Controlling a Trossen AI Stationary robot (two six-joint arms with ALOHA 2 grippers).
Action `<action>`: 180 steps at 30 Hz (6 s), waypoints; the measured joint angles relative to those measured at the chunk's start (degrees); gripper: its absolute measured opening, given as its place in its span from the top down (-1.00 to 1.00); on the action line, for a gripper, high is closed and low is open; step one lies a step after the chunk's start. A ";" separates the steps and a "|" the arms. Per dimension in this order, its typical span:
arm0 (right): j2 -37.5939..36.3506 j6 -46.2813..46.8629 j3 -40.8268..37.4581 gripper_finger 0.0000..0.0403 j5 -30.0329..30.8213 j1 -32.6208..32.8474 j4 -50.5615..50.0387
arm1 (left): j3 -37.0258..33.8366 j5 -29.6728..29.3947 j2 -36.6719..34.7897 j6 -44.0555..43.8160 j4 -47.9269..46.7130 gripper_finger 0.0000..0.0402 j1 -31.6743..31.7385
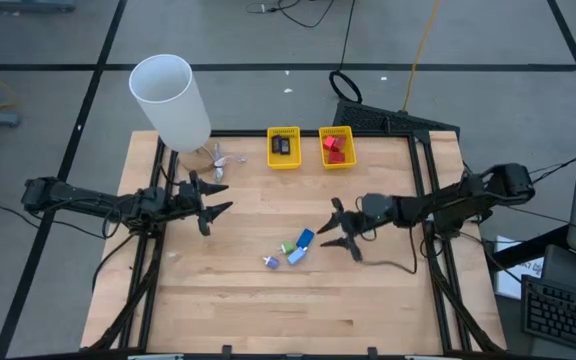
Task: Pick & Place Office items
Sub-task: Put the blue digital clock into the left yellow bin
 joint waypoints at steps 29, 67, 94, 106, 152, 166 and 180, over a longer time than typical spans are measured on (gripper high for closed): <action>26.53 -12.11 12.27 -0.39 3.31 -2.21 -7.95 | 0.00 0.04 0.00 0.00 0.05 -0.21 0.00; 21.24 -4.10 12.12 0.24 10.46 -1.95 -18.86 | 0.00 0.02 0.00 0.00 0.00 -0.21 0.00; -7.94 -1.59 3.78 0.25 10.87 -6.14 -33.03 | 0.00 0.11 0.00 -1.56 1.54 -0.21 0.00; -13.57 -0.68 -0.28 0.25 10.79 -7.37 -29.13 | 0.04 -0.08 -0.02 -8.73 10.40 -0.21 0.00; -8.40 -23.45 -0.28 0.24 42.29 4.33 -8.77 | 43.92 2.96 69.73 -29.35 16.56 -0.21 1.47; -8.40 -24.44 -0.25 0.25 42.09 4.85 -5.78 | 44.35 3.87 70.40 -32.65 16.35 -0.21 3.02; -8.40 -23.37 -0.25 0.25 38.82 4.86 -5.05 | 44.33 5.52 70.40 -34.58 16.54 -0.21 3.50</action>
